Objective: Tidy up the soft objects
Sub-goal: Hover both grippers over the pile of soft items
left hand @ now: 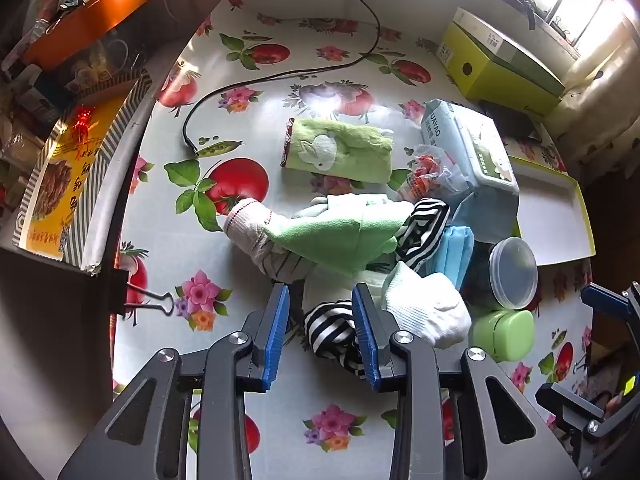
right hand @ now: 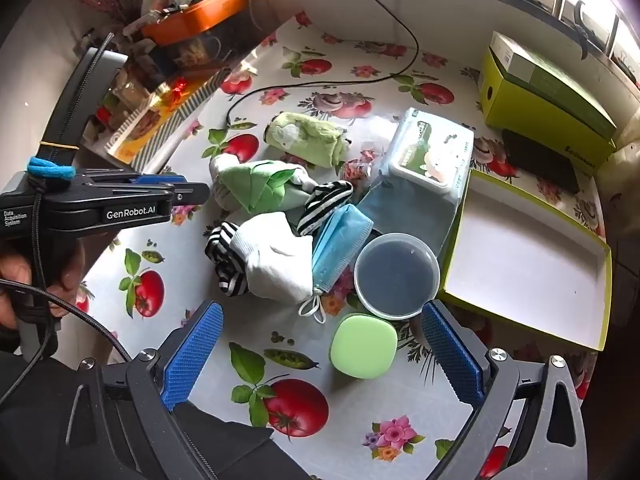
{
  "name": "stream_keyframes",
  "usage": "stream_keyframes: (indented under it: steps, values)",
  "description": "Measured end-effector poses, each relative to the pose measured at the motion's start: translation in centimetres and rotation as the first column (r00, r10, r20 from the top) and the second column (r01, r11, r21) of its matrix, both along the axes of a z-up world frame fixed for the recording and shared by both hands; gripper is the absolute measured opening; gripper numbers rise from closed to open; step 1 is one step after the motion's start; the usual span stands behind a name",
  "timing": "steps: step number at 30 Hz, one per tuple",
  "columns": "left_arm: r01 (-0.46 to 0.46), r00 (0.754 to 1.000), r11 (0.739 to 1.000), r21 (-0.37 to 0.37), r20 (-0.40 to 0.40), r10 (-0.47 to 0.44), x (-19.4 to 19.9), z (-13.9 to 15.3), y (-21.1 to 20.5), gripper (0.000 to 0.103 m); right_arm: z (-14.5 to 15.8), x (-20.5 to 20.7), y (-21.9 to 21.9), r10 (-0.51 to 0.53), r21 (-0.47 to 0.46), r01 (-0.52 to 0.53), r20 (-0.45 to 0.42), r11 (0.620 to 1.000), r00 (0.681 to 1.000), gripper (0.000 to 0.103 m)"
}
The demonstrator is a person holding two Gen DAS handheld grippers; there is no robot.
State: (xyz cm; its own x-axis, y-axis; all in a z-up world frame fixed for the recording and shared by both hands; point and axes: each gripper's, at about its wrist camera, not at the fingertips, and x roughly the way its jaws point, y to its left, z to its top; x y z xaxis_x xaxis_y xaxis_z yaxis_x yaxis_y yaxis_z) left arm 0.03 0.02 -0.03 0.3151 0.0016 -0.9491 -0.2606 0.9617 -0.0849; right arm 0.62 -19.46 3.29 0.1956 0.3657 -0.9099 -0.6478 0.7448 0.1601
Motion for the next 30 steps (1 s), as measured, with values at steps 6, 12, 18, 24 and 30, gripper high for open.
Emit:
stream_keyframes:
  steps: [6, 12, 18, 24, 30]
  values:
    - [-0.007, 1.0, 1.0, -0.007, -0.002, 0.007, 0.1, 0.1, 0.2, 0.034, -0.1, 0.2, 0.1, 0.005, 0.005, -0.005, 0.001, 1.0, 1.0, 0.101]
    - [-0.014, 1.0, 0.999, -0.033, 0.004, 0.014, -0.3, -0.1, 0.5, 0.034, 0.5, 0.2, 1.0, 0.012, 0.016, -0.012, -0.006, 1.0, 1.0, 0.101]
    - [-0.013, 1.0, 1.0, -0.022, 0.001, 0.013, -0.3, 0.0, 0.4, 0.034, 0.3, 0.1, 1.1, 0.028, 0.023, -0.028, -0.005, 0.999, 1.0, 0.101]
    - [-0.012, 1.0, 1.0, -0.028, -0.001, 0.012, -0.4, 0.0, 0.3, 0.034, 0.3, 0.1, 1.3, 0.029, 0.02, -0.029, -0.01, 0.999, 1.0, 0.1]
    - [-0.013, 1.0, 1.0, -0.025, -0.001, 0.013, -0.5, 0.0, 0.4, 0.034, 0.4, 0.1, 1.4, 0.028, 0.02, -0.028, -0.011, 0.999, 1.0, 0.097]
